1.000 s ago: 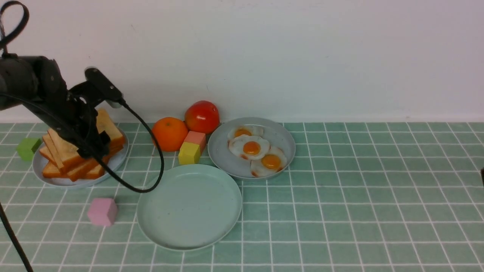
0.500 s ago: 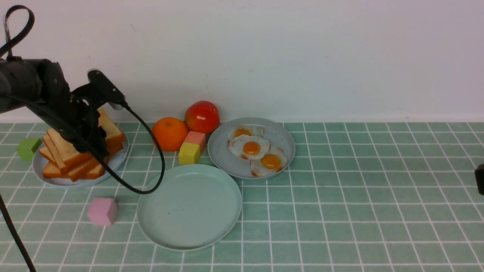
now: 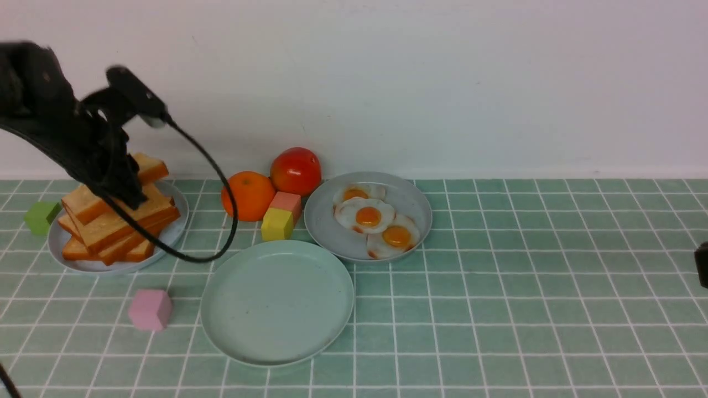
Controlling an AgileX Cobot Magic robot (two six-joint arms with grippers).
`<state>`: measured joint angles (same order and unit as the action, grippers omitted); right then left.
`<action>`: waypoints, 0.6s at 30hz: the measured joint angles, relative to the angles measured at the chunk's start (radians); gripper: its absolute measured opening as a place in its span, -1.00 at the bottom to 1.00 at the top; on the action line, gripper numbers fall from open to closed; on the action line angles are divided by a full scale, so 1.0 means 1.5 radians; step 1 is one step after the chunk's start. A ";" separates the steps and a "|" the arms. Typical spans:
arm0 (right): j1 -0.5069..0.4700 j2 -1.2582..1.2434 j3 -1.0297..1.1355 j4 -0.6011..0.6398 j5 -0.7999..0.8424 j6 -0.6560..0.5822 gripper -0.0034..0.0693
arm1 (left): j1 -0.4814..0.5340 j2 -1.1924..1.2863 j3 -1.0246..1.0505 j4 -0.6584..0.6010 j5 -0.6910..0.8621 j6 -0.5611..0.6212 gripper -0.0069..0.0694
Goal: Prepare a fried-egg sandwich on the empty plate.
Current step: Use the left arm to grab a slice of bread, then use the left arm to put a slice of bread into the empty plate in the middle
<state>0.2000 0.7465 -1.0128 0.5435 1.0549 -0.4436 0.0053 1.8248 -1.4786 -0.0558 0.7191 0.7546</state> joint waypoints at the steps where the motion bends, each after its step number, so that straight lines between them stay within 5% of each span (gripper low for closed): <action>1: 0.000 0.000 0.000 0.000 0.002 -0.003 -0.80 | -0.007 -0.014 0.001 -0.004 0.020 -0.026 -0.47; 9: 0.000 0.000 0.000 0.001 0.008 -0.017 -0.79 | -0.201 -0.099 0.089 0.023 0.057 -0.232 -0.47; 12: 0.000 0.000 0.000 0.001 0.006 -0.018 -0.78 | -0.304 -0.083 0.155 0.095 0.024 -0.326 -0.50; 18: 0.000 0.000 0.000 0.001 0.001 -0.019 -0.76 | -0.392 -0.038 0.175 0.192 -0.045 -0.408 -0.50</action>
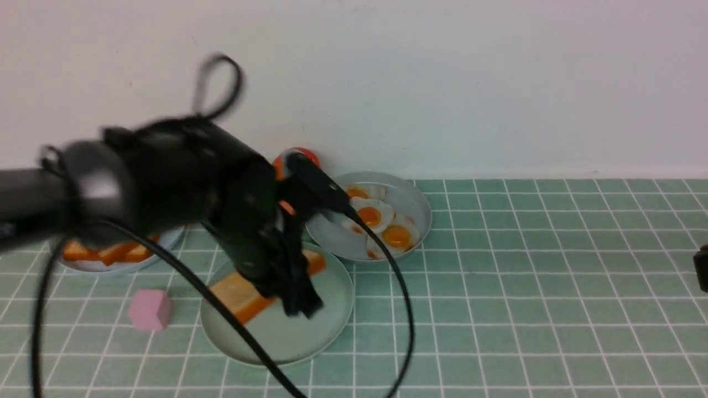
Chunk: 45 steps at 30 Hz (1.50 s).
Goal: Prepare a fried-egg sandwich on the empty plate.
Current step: Use the left arm to put a slice of bread into the empty plate in the middle, then use the right arm to grab a fried egg
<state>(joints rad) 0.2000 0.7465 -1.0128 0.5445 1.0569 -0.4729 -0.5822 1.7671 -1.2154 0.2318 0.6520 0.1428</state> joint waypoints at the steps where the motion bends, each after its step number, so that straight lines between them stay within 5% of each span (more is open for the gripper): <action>1: 0.000 0.000 0.000 0.000 0.000 0.000 -0.76 | -0.004 0.010 0.000 0.008 -0.006 -0.003 -0.50; 11: 0.000 0.000 0.000 0.007 0.000 0.000 -0.73 | -0.008 0.059 0.001 0.027 -0.037 -0.007 -0.49; 16: 0.000 0.004 0.000 0.009 -0.001 0.012 -0.64 | -0.008 0.059 0.001 -0.002 -0.037 -0.008 -0.09; 19: 0.000 0.026 -0.001 0.008 -0.021 0.021 -0.40 | -0.008 0.045 0.000 -0.025 -0.023 -0.013 0.37; 22: 0.000 0.068 -0.001 0.013 -0.054 0.021 -0.13 | -0.008 -0.002 -0.008 -0.043 0.005 -0.067 0.55; 25: 0.000 0.112 -0.001 0.031 -0.081 0.016 0.03 | -0.008 -0.062 -0.012 -0.051 0.012 -0.117 0.44; 32: 0.001 0.327 -0.069 0.154 -0.111 -0.068 -0.05 | -0.008 -0.401 0.100 -0.059 -0.019 -0.215 -0.83; 38: 0.053 0.512 -0.171 0.189 -0.122 -0.098 -0.24 | -0.008 -0.662 0.311 -0.087 -0.116 -0.268 -0.85; 45: 0.081 0.710 -0.334 0.149 -0.126 -0.082 -0.18 | -0.008 -0.922 0.510 -0.087 -0.212 -0.344 -0.85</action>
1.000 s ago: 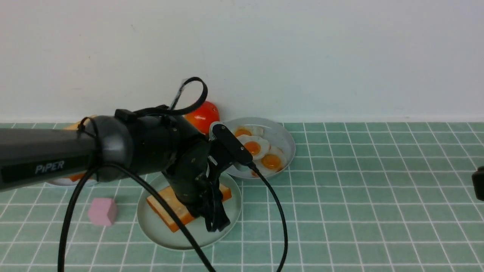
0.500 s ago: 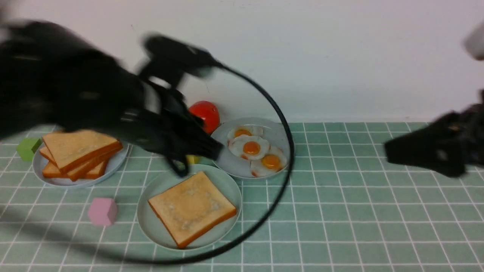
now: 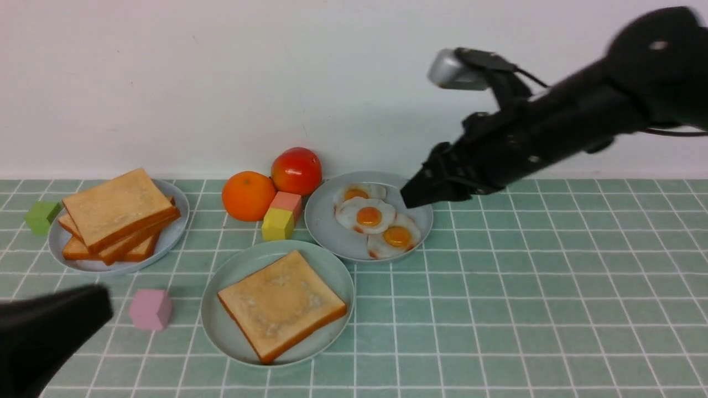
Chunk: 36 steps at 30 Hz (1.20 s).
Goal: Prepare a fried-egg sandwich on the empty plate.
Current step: Use the right arm to grab a fried egg
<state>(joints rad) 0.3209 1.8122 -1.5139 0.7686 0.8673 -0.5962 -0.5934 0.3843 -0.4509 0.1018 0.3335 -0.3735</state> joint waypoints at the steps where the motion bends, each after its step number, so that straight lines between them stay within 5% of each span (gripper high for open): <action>1: 0.000 0.026 -0.024 -0.006 0.002 0.010 -0.16 | 0.000 -0.025 0.016 0.002 -0.003 -0.011 -0.85; 11: 0.020 0.205 -0.195 -0.085 0.063 0.096 -0.07 | 0.000 -0.085 0.051 0.055 -0.012 -0.038 -0.85; 15: 0.067 0.223 -0.243 -0.252 0.074 0.150 -0.07 | 0.000 -0.085 0.053 0.070 -0.013 -0.040 -0.85; 19: 0.070 0.223 -0.269 -0.333 0.056 0.221 -0.07 | 0.000 -0.085 0.053 0.078 -0.014 -0.040 -0.85; 32: -0.044 0.406 -0.405 -0.045 0.024 0.177 0.13 | 0.000 -0.085 0.053 0.080 -0.002 -0.040 -0.85; 36: -0.047 0.446 -0.453 -0.020 0.022 0.160 0.18 | 0.000 -0.085 0.053 0.080 -0.001 -0.040 -0.85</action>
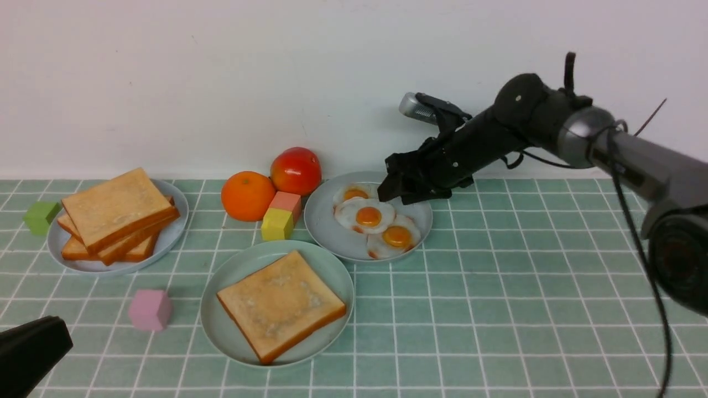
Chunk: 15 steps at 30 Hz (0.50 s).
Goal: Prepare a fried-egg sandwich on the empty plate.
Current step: Use the right arm to grab a fried egg
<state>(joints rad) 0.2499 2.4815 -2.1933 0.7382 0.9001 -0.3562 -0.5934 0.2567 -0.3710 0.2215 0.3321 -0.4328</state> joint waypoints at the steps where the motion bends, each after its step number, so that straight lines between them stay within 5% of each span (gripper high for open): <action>1: 0.000 0.008 -0.010 0.003 -0.001 -0.002 0.18 | 0.000 0.000 0.000 0.000 0.000 0.000 -0.85; 15: 0.001 0.044 -0.034 -0.014 -0.013 -0.006 0.19 | 0.000 0.000 0.000 0.001 0.002 0.000 -0.85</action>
<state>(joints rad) 0.2509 2.5472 -2.2440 0.7179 0.8808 -0.3654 -0.5934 0.2567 -0.3710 0.2225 0.3346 -0.4328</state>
